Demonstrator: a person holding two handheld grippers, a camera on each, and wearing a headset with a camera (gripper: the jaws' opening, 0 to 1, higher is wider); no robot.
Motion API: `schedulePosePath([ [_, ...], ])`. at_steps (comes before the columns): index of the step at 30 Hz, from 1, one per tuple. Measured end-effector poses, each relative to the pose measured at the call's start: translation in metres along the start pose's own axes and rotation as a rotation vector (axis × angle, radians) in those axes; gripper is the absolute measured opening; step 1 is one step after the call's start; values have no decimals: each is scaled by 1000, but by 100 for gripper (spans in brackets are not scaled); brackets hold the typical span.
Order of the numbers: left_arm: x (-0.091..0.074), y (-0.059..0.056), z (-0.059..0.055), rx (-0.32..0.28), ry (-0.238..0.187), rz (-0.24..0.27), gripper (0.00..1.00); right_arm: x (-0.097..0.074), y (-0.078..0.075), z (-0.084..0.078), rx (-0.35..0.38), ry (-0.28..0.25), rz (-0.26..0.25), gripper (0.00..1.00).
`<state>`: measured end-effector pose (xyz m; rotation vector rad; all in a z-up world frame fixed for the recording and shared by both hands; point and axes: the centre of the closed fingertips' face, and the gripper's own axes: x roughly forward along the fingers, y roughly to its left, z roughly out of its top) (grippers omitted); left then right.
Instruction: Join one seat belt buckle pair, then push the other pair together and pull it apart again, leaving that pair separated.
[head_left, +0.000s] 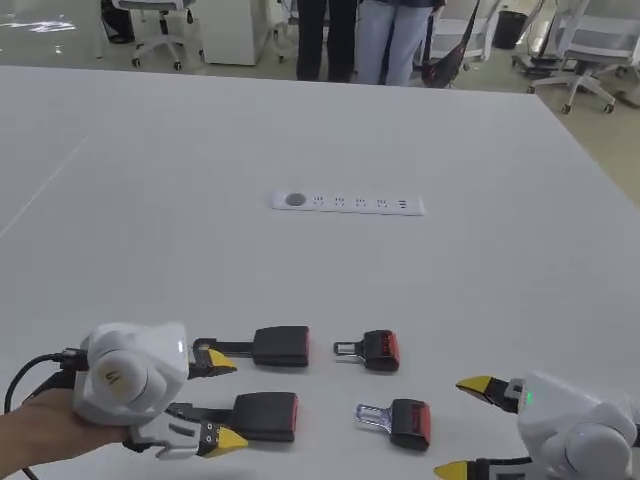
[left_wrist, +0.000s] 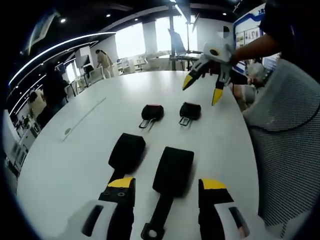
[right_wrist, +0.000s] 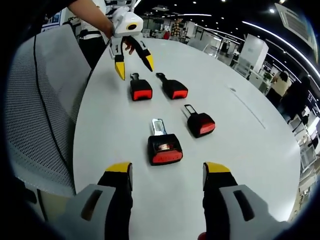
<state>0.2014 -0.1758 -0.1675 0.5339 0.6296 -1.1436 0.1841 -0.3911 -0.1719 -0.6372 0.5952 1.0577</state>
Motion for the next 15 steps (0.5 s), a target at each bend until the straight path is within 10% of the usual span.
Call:
schedulePosePath([
  [15,13,-5,-7,47,135,-135,40,17,4,-8,-43,75,111,46],
])
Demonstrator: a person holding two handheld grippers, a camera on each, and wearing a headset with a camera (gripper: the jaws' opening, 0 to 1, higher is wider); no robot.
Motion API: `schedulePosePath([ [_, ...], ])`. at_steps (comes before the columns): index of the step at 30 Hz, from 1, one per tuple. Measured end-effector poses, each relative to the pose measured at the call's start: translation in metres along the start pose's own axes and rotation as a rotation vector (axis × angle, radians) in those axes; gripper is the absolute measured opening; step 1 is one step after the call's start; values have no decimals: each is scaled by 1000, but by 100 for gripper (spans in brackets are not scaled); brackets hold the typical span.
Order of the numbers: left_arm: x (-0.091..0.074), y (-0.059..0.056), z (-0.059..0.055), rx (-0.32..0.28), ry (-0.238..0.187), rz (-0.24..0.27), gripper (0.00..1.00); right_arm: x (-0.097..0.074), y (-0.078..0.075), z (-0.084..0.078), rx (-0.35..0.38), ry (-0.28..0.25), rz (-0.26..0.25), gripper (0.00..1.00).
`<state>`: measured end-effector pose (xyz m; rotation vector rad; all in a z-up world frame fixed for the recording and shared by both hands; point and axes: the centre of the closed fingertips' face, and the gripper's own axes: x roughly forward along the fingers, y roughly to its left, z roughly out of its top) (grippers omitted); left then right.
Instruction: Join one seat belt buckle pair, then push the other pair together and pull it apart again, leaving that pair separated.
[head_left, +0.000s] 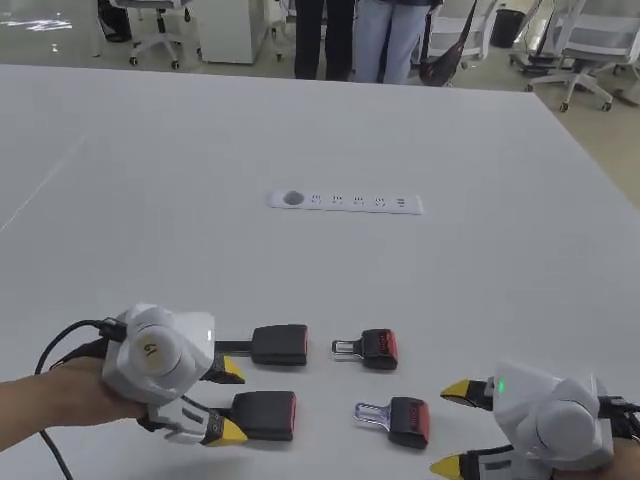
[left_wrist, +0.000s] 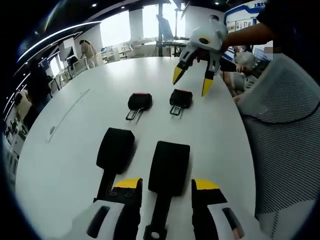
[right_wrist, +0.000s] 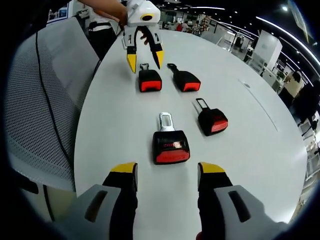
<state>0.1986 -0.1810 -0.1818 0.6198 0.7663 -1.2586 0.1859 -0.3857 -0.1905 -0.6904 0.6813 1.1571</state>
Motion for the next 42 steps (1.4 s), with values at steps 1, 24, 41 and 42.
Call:
schedulePosePath([
  [1,1,-1,0,4,7,-10,40,1,-1,0,-4,4,9,46],
  [24,15,-3,-10,59,184,-128,34,22,-6,-1,-40,91,151,35],
  [41,18,0,-18,62,208,-124,32,27,-5,-3,-44,105,150,32],
  [42,19,0,-18,67,211,-122,32,27,-5,-3,-44,106,151,31],
])
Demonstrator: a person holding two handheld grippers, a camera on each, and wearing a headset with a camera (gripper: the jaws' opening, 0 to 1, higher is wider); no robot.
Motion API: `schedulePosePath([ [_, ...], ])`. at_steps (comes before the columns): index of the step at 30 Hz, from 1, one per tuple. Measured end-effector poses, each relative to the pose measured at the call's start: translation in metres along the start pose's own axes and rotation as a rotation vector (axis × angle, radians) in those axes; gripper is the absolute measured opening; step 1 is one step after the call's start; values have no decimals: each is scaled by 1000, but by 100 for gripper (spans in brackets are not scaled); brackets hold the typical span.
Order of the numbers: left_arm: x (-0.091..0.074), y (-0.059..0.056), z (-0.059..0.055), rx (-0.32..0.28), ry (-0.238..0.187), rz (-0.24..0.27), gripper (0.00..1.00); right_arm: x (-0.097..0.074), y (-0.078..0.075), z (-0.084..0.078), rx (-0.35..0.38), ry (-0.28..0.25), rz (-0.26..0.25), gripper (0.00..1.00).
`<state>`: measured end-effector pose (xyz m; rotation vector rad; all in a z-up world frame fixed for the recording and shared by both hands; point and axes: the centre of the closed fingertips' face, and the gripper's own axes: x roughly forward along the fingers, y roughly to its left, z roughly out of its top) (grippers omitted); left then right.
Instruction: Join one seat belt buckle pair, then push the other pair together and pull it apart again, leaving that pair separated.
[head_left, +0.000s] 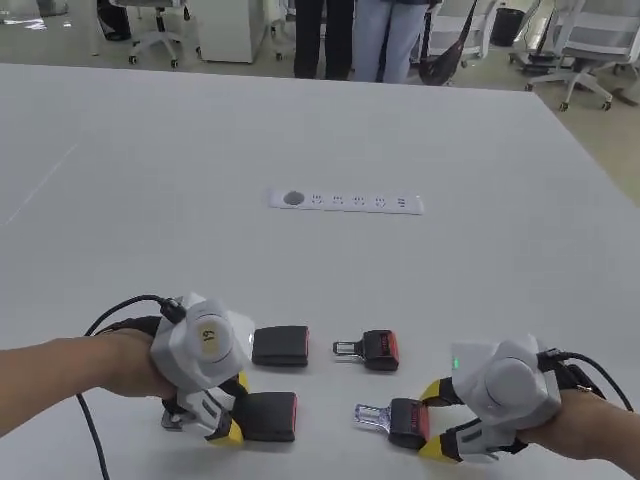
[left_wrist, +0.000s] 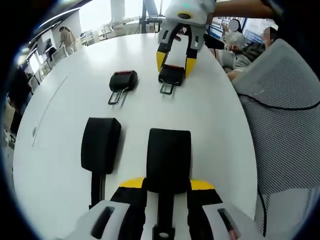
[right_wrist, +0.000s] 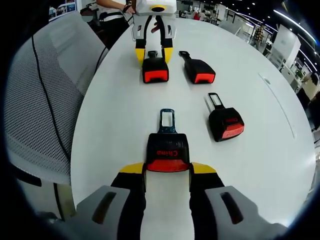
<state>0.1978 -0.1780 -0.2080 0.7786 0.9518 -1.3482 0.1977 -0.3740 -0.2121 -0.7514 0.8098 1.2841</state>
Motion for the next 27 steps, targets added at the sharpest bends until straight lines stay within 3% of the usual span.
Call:
schedulePosePath([
  [27,1,2,-1,-18,24,14,31,0,-3,8,-59,29,31,30],
])
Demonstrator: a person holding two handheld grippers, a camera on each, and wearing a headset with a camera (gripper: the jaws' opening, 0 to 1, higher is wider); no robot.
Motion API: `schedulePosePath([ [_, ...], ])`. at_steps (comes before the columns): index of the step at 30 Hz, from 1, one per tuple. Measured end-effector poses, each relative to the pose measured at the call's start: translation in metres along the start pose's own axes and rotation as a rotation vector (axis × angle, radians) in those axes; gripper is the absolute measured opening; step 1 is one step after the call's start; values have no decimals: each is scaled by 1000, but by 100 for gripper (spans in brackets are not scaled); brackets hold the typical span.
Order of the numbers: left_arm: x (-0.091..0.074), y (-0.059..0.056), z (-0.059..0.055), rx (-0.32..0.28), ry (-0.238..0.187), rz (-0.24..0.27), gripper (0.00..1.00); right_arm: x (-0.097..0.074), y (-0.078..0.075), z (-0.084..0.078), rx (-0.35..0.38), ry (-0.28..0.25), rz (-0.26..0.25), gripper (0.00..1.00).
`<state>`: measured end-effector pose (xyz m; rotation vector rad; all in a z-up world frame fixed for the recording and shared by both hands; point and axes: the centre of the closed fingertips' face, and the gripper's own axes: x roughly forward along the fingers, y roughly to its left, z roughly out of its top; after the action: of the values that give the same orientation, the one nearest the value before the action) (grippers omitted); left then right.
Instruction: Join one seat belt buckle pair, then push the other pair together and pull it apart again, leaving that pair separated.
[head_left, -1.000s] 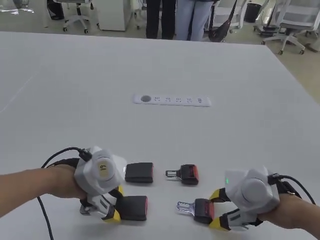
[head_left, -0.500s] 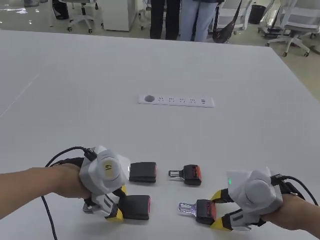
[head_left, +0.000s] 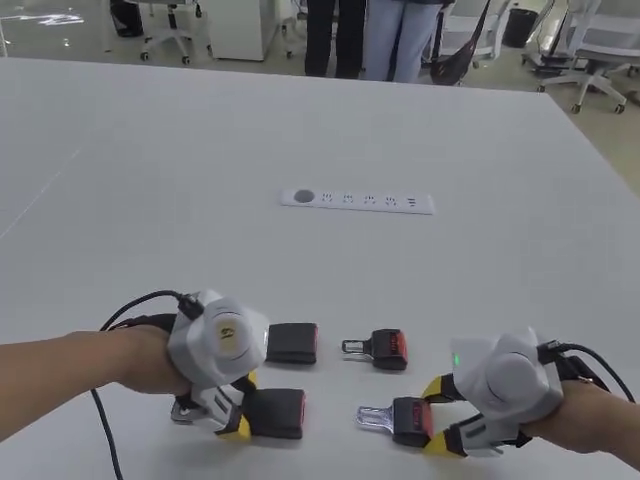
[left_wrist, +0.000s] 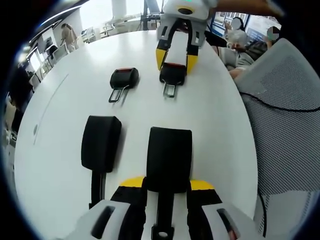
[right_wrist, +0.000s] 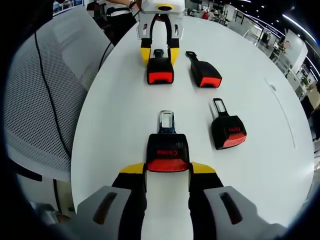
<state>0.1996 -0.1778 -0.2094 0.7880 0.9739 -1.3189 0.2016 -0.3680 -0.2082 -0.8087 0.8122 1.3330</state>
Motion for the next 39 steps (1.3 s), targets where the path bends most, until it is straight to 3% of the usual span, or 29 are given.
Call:
schedulePosePath([
  [8,0,0,1,-24,-1,2,32,3,0,7,-8,0,5,30],
  [39,0,-1,1,-17,23,-5,32,15,3,36,-22,-17,28,30],
])
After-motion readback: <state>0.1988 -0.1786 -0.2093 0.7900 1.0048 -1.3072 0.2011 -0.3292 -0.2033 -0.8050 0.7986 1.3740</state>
